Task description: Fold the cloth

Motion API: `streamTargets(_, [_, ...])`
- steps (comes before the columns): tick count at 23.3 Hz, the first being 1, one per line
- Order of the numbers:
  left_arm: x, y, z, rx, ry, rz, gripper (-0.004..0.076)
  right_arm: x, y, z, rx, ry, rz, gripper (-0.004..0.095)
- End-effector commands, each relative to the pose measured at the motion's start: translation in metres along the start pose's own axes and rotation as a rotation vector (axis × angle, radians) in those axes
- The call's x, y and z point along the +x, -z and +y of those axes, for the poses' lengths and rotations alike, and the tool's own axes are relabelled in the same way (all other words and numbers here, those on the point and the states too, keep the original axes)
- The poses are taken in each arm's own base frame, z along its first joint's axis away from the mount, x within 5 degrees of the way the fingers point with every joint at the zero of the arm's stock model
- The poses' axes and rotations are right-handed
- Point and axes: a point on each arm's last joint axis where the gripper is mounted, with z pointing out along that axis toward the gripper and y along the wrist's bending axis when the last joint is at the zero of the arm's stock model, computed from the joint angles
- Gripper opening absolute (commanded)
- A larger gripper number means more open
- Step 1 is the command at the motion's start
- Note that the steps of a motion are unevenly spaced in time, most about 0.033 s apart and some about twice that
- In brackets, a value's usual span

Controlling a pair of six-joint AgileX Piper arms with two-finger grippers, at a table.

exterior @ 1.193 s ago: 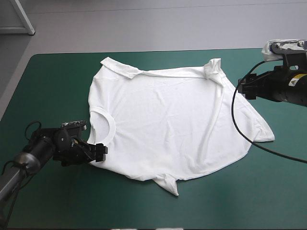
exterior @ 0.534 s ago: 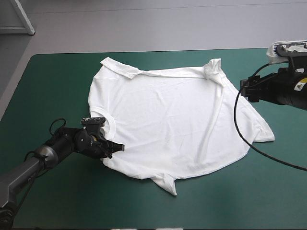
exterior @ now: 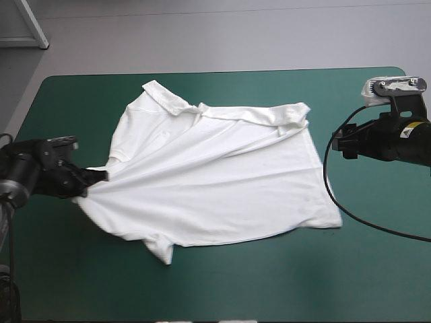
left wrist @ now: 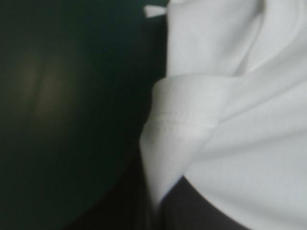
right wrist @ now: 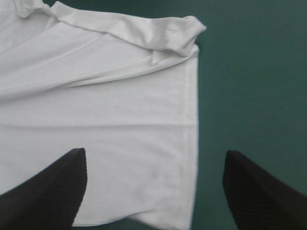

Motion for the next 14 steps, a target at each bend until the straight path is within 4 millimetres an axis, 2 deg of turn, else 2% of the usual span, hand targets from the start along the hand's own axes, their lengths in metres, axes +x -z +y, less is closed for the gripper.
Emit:
streamTargets(1, [-0.003,0.027,0.057,-0.083,0.189,-0.111,-0.0008,-0.008,0.015,0.002,0.002,0.011,-0.113,0.0723])
streamTargets(7, [-0.006,0.026,0.15,-0.216,0.491,-0.306,-0.0009,-0.01,0.016,0.002,0.001,0.01,-0.139,0.0723])
streamTargets(8, [-0.008,0.021,0.178,-0.256,0.551,-0.327,-0.0009,-0.011,0.016,0.002,0.002,0.01,-0.143,0.0723])
streamTargets(10, [-0.012,0.012,0.215,-0.289,0.608,-0.313,-0.0009,-0.011,0.015,0.002,0.001,0.008,-0.146,0.0723])
streamTargets(12, [-0.016,0.007,0.238,-0.346,0.594,-0.319,-0.0009,-0.013,0.011,0.005,-0.043,-0.002,-0.144,0.0723])
streamTargets(14, [-0.025,0.005,0.249,-0.398,0.558,-0.381,-0.0008,-0.015,0.007,0.007,-0.077,0.01,-0.147,0.0723])
